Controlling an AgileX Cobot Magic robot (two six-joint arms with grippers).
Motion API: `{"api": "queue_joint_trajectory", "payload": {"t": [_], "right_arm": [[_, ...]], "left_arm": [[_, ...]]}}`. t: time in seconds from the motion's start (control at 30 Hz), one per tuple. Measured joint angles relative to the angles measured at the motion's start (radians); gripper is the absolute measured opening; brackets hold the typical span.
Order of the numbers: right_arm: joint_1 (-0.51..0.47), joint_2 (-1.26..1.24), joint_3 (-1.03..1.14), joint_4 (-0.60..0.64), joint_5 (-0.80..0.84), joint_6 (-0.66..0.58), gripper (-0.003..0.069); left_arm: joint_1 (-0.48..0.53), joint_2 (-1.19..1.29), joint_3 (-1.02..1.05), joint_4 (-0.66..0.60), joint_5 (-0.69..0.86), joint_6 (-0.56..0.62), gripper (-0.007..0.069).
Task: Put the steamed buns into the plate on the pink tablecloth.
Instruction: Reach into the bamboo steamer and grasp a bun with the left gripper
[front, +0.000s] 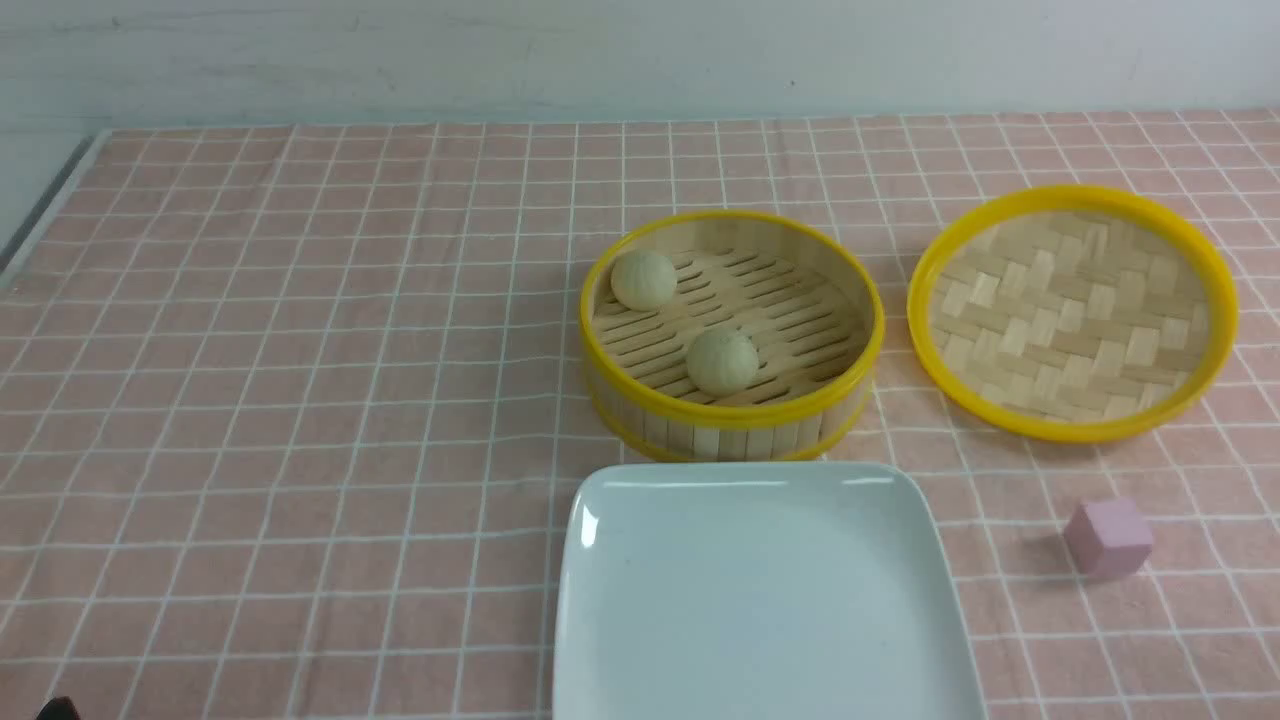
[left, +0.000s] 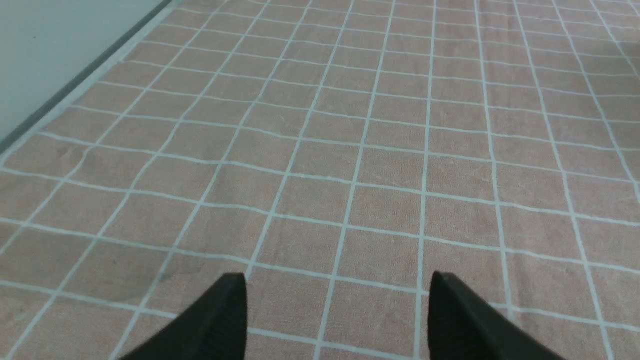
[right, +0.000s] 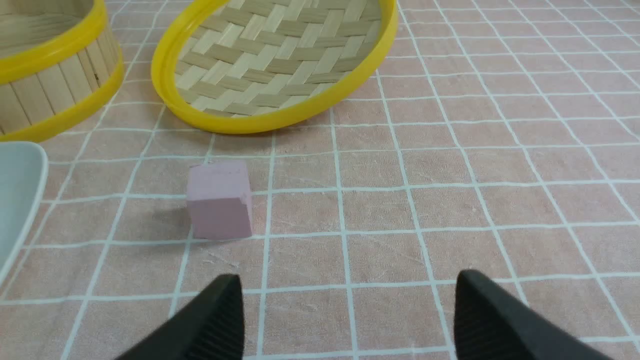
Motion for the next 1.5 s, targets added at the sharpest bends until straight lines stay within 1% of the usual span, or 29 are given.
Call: {"api": "queue_joint_trajectory", "payload": {"t": [0.97,1.1,1.23,1.37,1.5], "right_arm": [[0.0,0.0,0.0,0.0,0.0,0.0,0.0548],[0.0,0.0,0.0,0.0,0.0,0.0,0.0548],[0.0,0.0,0.0,0.0,0.0,0.0,0.0548],[0.0,0.0,0.0,0.0,0.0,0.0,0.0548],[0.0,0.0,0.0,0.0,0.0,0.0,0.0548]], "left_arm": [[0.0,0.0,0.0,0.0,0.0,0.0,0.0491],[0.0,0.0,0.001,0.024,-0.011,0.001,0.0491],[0.0,0.0,0.005,0.011,-0.059,-0.038,0.0491],[0.0,0.0,0.005,-0.063,-0.164,-0.159,0.0491],[0.0,0.0,0.005,-0.083,-0.265,-0.234,0.0491]]}}
